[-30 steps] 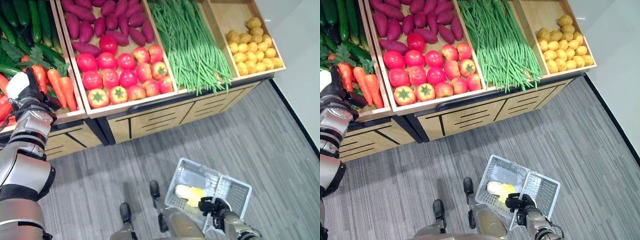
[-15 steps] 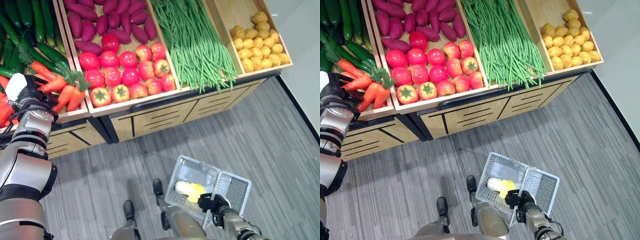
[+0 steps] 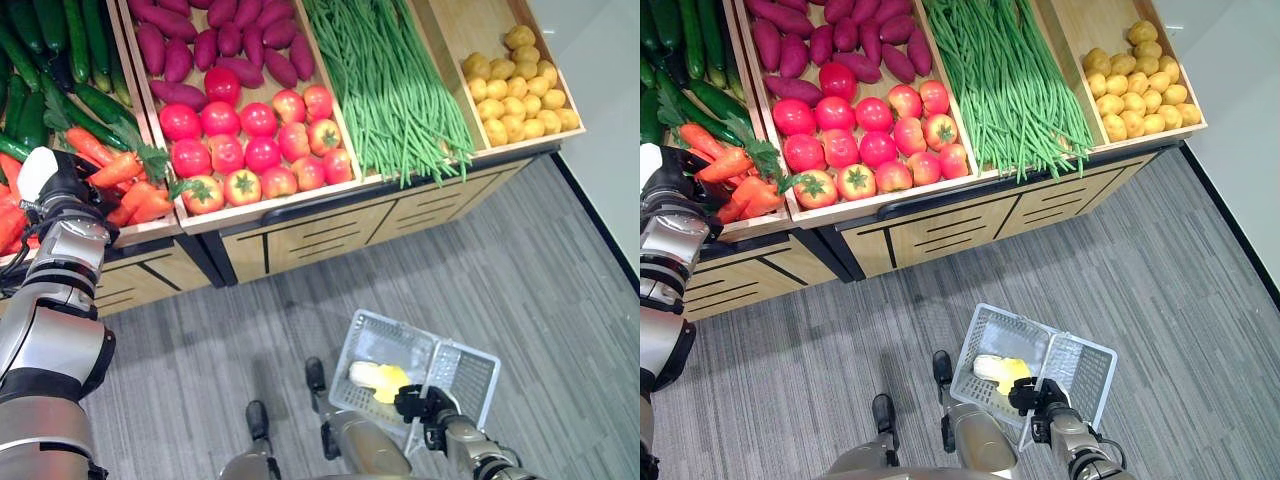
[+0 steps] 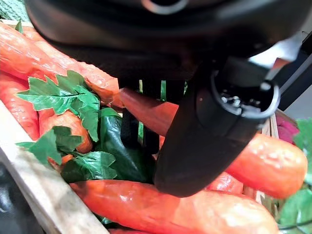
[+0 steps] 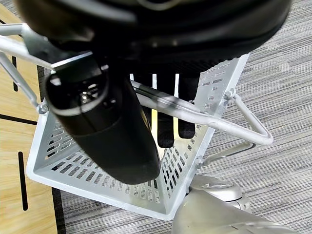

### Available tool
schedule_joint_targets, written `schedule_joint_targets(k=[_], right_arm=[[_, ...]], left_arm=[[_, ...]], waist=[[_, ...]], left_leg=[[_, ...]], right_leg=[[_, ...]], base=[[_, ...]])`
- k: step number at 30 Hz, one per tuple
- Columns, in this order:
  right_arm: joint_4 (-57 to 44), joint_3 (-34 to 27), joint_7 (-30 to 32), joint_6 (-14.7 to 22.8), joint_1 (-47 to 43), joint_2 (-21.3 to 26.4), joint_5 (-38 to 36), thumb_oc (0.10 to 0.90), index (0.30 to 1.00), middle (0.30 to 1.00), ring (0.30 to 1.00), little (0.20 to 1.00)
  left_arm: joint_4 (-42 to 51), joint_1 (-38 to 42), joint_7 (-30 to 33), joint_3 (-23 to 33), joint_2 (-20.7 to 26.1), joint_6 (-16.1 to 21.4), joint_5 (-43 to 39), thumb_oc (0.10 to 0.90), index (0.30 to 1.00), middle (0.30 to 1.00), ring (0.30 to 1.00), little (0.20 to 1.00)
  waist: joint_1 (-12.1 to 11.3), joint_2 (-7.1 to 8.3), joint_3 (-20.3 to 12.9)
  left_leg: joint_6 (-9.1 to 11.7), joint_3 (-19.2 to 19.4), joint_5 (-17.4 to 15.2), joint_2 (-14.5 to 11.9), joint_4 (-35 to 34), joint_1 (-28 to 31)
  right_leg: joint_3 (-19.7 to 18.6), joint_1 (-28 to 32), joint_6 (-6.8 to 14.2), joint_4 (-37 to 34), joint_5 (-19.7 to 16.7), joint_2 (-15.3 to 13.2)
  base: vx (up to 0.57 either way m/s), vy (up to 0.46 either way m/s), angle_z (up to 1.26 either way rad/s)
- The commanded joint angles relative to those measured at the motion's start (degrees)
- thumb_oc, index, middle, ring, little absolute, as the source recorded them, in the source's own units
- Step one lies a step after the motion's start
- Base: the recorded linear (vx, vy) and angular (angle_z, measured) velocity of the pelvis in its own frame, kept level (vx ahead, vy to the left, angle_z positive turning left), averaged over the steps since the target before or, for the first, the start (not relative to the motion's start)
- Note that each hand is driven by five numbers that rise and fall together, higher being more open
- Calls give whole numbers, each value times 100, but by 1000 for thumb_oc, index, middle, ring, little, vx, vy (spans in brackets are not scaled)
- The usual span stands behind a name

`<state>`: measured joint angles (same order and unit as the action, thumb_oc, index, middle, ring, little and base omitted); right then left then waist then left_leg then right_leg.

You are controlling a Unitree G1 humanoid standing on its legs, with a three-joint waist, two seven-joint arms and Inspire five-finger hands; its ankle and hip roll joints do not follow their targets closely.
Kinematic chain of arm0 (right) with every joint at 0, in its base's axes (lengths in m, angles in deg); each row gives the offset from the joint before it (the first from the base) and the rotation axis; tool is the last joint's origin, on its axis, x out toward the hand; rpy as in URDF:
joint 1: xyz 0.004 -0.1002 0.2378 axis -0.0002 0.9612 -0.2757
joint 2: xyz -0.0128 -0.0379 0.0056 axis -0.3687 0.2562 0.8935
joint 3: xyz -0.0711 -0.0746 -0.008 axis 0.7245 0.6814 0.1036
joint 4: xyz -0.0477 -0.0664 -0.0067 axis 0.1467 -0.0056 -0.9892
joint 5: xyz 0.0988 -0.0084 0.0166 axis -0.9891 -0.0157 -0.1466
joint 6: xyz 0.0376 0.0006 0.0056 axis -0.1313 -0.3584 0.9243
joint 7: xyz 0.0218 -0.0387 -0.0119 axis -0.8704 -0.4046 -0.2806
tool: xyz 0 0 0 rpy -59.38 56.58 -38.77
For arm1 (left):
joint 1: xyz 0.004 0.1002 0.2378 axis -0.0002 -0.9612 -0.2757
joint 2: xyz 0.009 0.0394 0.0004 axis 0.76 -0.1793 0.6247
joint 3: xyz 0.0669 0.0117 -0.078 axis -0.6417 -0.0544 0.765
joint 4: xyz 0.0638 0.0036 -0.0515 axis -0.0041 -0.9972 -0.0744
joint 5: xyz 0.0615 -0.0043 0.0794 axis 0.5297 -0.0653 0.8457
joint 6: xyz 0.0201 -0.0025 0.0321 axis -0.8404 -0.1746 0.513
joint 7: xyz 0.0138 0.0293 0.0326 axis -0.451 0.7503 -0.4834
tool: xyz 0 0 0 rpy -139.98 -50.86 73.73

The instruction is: Get the vegetables into the basket

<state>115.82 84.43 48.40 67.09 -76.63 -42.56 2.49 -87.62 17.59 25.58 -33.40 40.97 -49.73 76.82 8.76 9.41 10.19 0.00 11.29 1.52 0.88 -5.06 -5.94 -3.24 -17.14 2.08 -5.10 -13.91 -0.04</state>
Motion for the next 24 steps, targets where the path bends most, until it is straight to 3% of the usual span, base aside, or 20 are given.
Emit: schedule_joint_targets(k=[1, 17, 24], right_arm=[[215, 223, 24, -142, 247, 364, 228, 400, 300, 300, 300, 300], [410, -413, -66, -332, 616, 576, 371, 400, 300, 300, 300, 300], [589, -746, -117, -451, 792, 617, 449, 400, 300, 300, 300, 300]], left_arm=[[746, 333, 234, 189, 3, 378, -131, 400, 300, 300, 300, 300], [2364, -1087, 227, 1126, -180, 740, -816, 400, 300, 300, 300, 300], [3571, -2254, 109, 1826, -315, 794, -888, 400, 300, 300, 300, 300]], waist=[[67, -338, 23], [-59, -656, -630], [-214, -728, -844]], left_leg=[[220, -325, -76, -218, 6, -59], [216, -522, -391, -113, 6, 923], [187, -642, -401, -84, 6, 1119]], right_leg=[[104, 605, 457, 10, 797, -6], [293, 1681, 442, 10, 1146, -139], [372, 1945, 428, 10, 1219, -184]], base=[[59, -5, 1], [46, 7, 9], [-29, 2, 10]])
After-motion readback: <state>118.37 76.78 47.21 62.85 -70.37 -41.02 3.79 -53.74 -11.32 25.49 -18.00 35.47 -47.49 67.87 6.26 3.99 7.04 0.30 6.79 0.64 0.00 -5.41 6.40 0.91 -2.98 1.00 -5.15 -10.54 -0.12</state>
